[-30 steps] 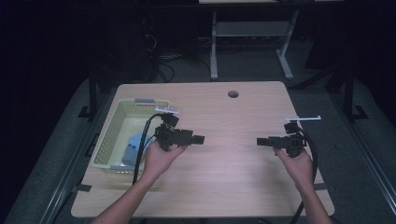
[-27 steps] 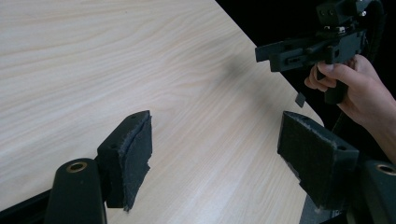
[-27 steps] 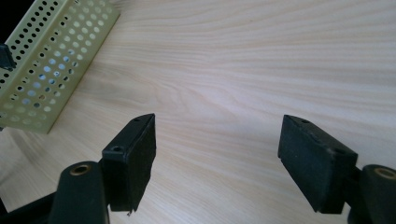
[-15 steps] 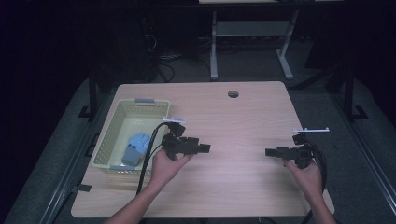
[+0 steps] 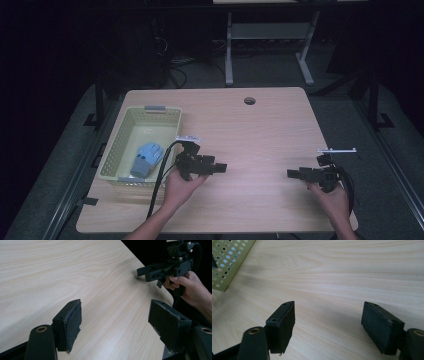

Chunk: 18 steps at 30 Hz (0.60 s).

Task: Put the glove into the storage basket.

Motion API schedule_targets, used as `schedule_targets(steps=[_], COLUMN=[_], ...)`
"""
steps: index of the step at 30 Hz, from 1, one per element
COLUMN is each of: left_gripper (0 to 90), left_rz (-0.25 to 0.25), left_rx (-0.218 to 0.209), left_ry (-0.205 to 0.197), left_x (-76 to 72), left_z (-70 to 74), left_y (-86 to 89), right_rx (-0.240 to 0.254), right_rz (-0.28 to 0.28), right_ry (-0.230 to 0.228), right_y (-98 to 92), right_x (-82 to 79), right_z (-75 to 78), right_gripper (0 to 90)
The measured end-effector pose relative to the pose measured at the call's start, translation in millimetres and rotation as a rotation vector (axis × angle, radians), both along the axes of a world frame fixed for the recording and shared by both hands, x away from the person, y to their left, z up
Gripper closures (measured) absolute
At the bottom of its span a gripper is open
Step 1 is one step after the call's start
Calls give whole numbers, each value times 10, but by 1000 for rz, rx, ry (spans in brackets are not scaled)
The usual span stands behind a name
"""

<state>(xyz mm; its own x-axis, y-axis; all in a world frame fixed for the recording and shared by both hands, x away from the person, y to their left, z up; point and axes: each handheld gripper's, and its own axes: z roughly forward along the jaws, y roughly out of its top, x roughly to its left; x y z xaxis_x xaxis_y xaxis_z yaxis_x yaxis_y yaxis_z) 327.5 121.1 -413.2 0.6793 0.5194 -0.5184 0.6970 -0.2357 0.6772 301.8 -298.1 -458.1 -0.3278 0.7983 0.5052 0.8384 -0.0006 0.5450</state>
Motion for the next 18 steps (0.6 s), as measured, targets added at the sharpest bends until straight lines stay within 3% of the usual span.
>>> schedule_targets(steps=[13,18], left_gripper=[263,266], left_rz=[-21,-45], left_rx=[-22,4], left_ry=[-47,-50], left_x=[-332,-422], left_z=[-211,-307], left_y=[33,49], right_rx=[20,13], right_rz=[11,20], right_ry=[-74,-88], right_y=[25,64], right_x=[-276,-337], right_z=[-36,-49], right_gripper=[248,236])
